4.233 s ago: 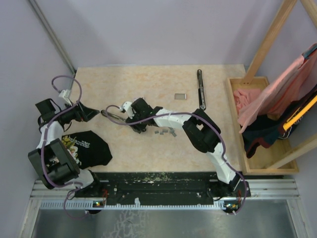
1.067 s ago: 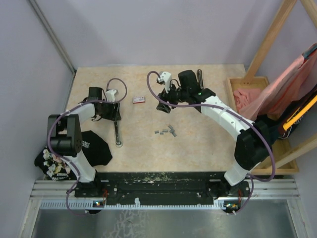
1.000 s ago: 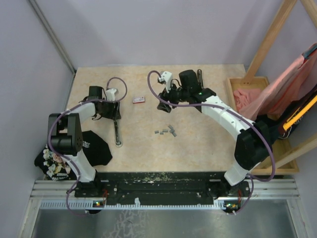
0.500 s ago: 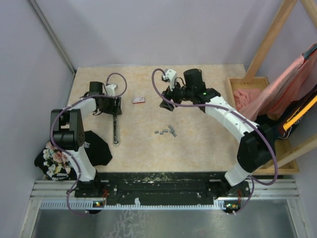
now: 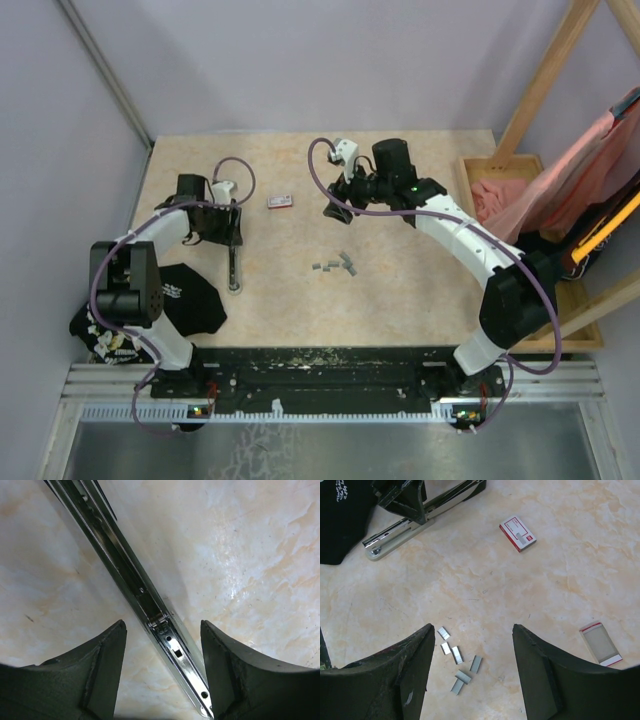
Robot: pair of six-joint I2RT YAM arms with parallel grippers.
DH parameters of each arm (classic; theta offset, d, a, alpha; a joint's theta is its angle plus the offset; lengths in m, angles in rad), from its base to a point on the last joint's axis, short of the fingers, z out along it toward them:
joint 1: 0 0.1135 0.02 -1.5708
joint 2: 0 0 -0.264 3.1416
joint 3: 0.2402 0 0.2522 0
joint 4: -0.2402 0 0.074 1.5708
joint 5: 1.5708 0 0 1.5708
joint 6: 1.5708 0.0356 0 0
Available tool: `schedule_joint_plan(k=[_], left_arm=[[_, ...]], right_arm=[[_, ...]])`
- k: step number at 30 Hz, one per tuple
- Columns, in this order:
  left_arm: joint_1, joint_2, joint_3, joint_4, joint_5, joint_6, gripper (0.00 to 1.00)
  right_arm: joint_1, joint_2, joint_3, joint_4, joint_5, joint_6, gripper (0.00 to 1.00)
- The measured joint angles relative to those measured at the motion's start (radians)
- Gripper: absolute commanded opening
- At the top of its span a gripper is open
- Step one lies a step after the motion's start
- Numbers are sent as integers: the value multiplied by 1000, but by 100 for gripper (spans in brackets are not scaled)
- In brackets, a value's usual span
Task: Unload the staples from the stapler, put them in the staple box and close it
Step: Move the stapler to the center of the board.
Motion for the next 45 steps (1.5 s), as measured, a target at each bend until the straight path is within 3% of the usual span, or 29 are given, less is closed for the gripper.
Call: schedule_joint_plan(k=[2, 15, 25, 36, 45], left_arm=[[-6, 3, -2, -14, -3, -10, 65], [-32, 44, 2, -37, -65, -37, 31], [-40, 119, 105, -14, -138, -84, 4], [-71, 305, 342, 17, -262, -226, 4], [-71, 493, 621, -17, -308, -307, 5]], right_arm=[[0, 0, 0, 0, 0, 0, 64], [0, -7, -15, 1, 0, -2, 64], [0, -10, -19, 4, 5, -8, 64], [-2, -26, -19, 4, 24, -24, 64], [-16, -27, -19, 4, 31, -27, 64]])
